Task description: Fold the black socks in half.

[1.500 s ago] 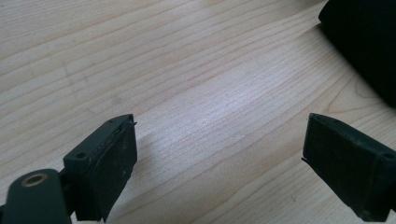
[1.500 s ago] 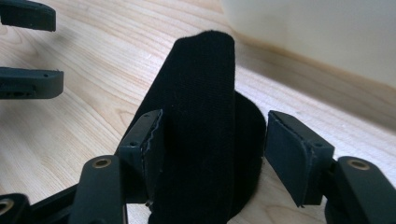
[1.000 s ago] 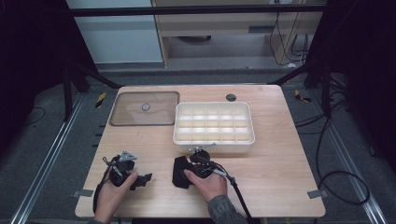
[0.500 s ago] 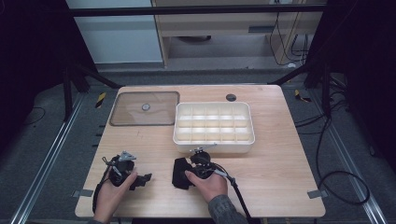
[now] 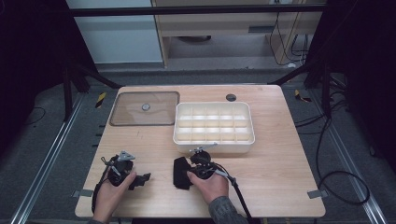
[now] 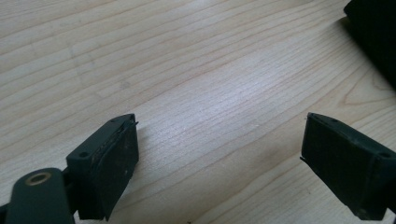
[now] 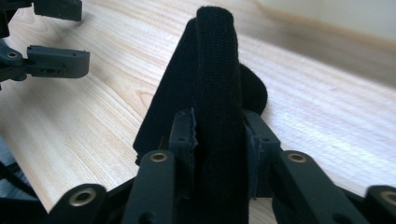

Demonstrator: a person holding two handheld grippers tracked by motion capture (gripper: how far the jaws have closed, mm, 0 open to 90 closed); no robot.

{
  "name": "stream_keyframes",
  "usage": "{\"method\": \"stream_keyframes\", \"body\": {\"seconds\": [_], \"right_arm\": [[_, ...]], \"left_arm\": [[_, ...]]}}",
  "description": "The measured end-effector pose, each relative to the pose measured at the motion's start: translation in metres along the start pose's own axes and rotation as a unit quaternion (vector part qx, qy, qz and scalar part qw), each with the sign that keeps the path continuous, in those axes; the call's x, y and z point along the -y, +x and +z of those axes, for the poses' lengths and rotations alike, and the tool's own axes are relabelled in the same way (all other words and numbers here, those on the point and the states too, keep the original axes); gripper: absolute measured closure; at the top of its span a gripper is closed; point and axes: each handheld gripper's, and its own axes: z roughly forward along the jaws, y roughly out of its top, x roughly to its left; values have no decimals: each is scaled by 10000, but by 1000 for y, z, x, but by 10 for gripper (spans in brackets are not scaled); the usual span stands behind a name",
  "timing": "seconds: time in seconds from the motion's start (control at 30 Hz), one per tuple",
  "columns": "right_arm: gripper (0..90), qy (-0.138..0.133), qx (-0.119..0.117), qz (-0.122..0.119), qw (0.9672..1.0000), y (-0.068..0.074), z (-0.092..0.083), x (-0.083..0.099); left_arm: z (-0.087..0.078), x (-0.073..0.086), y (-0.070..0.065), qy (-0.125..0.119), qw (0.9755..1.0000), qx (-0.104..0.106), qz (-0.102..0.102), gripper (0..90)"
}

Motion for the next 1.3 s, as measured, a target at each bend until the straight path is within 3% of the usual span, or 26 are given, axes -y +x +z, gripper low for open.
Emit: {"method": "stream_keyframes", "body": {"seconds": [0.17,0.63,0.83,1.3], "right_arm": [[764,-91,73,-76,9999,-2,-9,0],[801,3,69,-151,9999,-3,-9,-1],[805,-79,107,-178,9998,-2,-14,-2],[805,-351,279,-371,9983,-4,-48,-4]], "left_arm": [[1,0,0,14,10000,-10,-2,103],[1,1,1,22,10000,-5,-16,103],[1,1,1,27,10000,-12,-12,103],[1,2,3,12,10000,-90,-21,101]]}}
